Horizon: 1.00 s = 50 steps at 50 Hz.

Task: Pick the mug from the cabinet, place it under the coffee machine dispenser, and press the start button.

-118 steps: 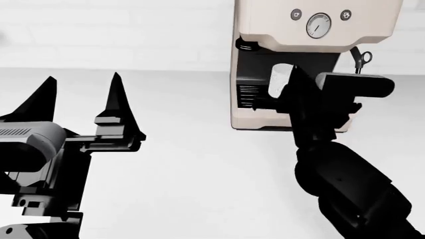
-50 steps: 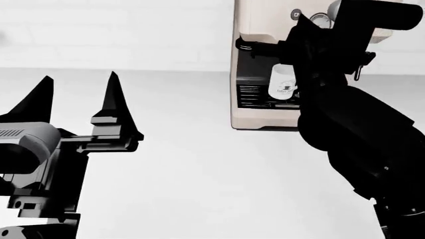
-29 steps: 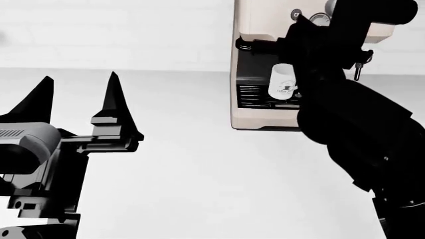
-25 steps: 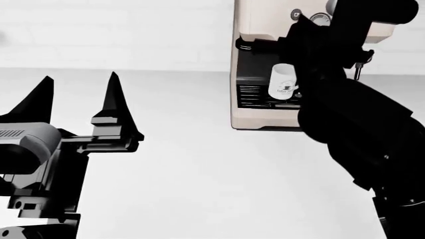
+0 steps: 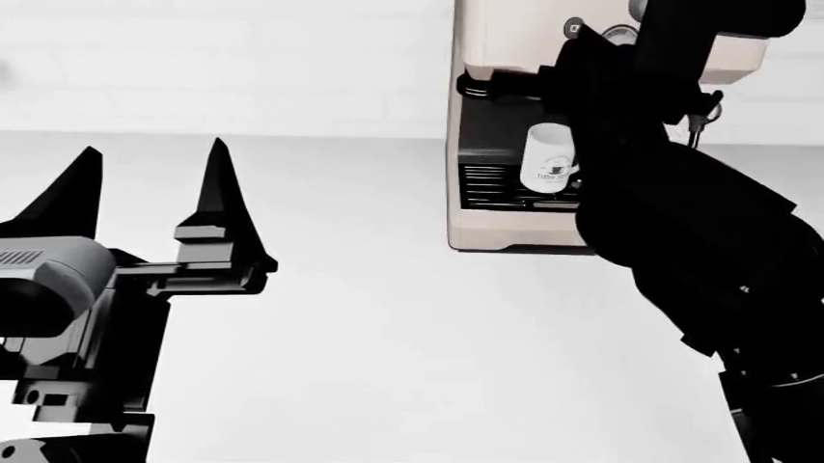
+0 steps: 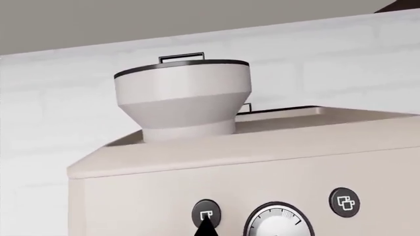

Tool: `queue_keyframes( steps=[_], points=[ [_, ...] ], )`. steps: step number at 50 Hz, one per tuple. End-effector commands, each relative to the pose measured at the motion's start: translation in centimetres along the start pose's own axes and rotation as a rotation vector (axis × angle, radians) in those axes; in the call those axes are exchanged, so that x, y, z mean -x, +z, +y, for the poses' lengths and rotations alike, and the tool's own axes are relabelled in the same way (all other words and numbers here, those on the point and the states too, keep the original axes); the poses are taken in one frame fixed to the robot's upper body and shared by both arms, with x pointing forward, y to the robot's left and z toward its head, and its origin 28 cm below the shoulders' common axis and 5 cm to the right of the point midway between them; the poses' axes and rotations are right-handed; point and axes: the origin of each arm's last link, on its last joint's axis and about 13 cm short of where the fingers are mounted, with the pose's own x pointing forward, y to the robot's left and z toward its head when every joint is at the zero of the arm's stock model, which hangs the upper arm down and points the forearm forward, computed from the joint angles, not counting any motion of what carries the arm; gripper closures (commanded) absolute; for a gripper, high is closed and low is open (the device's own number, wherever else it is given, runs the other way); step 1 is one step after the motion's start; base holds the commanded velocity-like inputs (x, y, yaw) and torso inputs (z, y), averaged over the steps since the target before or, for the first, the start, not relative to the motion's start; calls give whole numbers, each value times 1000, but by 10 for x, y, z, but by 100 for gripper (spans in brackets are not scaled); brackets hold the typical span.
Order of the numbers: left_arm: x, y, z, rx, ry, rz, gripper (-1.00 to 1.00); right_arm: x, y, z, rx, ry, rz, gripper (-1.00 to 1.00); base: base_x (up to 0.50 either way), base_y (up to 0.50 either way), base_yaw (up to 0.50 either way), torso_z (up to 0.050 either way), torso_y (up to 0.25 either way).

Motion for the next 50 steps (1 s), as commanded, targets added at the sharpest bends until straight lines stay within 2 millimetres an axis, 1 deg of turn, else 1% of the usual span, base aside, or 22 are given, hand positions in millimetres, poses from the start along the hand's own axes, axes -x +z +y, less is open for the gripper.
queue_keyframes(
  steps=[1,20,32,50],
  points=[
    [0,0,0,1,1,0,-100,-3,2,1,5,3,4,100,0,0,0,0,0],
    [0,0,0,0,-2,-1,-100,-9,2,1,5,-6,16,100,0,0,0,0,0],
    [0,0,0,0,-1,-2,-100,-11,-4,-1,-8,-16,43,100,0,0,0,0,0],
    [0,0,0,2,0,-2,-100,-15,-3,1,1,20,76,100,-1,1,0,0,0]
  ],
)
